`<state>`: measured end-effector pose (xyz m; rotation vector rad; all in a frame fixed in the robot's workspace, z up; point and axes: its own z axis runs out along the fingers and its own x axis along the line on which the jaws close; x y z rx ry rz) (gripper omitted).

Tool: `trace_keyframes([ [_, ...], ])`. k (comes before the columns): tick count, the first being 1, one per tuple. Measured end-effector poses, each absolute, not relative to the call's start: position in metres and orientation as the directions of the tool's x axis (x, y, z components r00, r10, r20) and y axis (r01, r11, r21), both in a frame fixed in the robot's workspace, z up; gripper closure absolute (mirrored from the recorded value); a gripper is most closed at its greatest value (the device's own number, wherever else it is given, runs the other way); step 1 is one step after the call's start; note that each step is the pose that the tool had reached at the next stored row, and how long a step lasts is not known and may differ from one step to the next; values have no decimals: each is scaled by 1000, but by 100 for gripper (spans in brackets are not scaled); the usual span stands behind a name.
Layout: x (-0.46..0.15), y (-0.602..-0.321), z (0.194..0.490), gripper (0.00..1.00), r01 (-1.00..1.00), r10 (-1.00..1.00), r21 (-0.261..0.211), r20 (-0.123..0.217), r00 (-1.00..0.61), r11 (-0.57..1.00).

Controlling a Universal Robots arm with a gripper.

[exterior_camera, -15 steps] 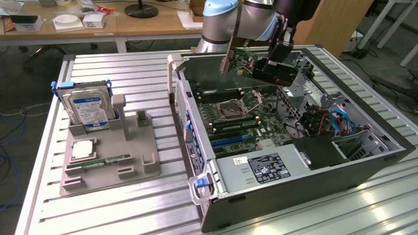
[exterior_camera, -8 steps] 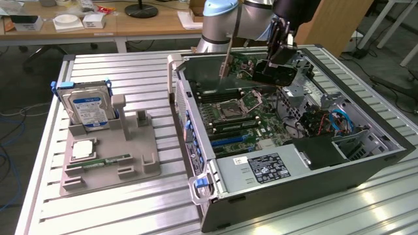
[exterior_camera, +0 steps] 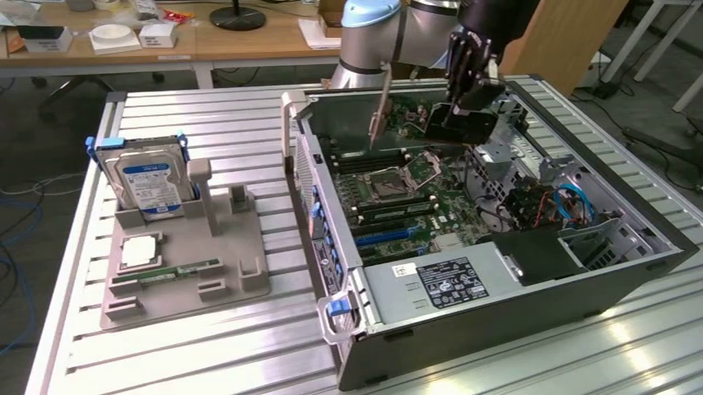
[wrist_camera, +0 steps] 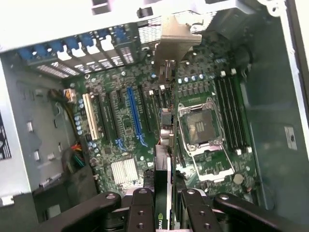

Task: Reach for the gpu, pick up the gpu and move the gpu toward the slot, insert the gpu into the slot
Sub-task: 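Insert the gpu into the slot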

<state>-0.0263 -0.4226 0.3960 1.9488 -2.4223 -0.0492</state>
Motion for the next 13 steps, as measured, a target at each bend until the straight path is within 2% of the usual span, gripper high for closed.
trace_keyframes([
  [8, -26, -423, 394, 74, -996, -997, 44, 5, -79, 80],
  [13, -26, -423, 393, 74, -998, -998, -3, 2, -57, 57],
])
